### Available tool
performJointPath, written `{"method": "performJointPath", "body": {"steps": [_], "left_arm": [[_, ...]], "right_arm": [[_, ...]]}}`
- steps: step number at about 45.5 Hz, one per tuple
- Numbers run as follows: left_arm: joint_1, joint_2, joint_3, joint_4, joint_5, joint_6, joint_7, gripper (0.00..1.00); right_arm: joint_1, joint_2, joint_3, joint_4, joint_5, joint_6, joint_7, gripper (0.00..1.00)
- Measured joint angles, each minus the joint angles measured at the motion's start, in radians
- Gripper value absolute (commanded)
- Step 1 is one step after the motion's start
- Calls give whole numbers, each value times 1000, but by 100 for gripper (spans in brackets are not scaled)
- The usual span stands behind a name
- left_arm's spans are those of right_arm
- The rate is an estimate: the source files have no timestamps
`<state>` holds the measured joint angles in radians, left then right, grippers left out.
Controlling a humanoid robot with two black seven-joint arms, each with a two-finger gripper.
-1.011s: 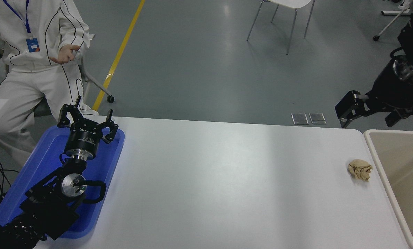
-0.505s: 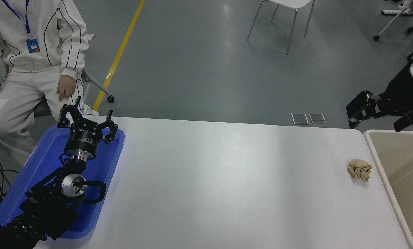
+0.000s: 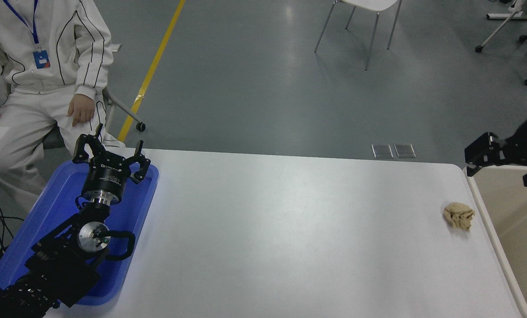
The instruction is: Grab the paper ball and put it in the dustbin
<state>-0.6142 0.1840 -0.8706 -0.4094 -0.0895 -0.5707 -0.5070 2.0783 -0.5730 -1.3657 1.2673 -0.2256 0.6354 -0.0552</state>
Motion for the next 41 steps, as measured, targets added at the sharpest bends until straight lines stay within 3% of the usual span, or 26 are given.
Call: {"method": "performJointPath", "body": {"steps": [41], "left_arm": [[-1, -1, 0, 0, 1, -2, 1, 100]], "right_arm": [[-465, -10, 121, -270, 6, -372, -3, 100]]}}
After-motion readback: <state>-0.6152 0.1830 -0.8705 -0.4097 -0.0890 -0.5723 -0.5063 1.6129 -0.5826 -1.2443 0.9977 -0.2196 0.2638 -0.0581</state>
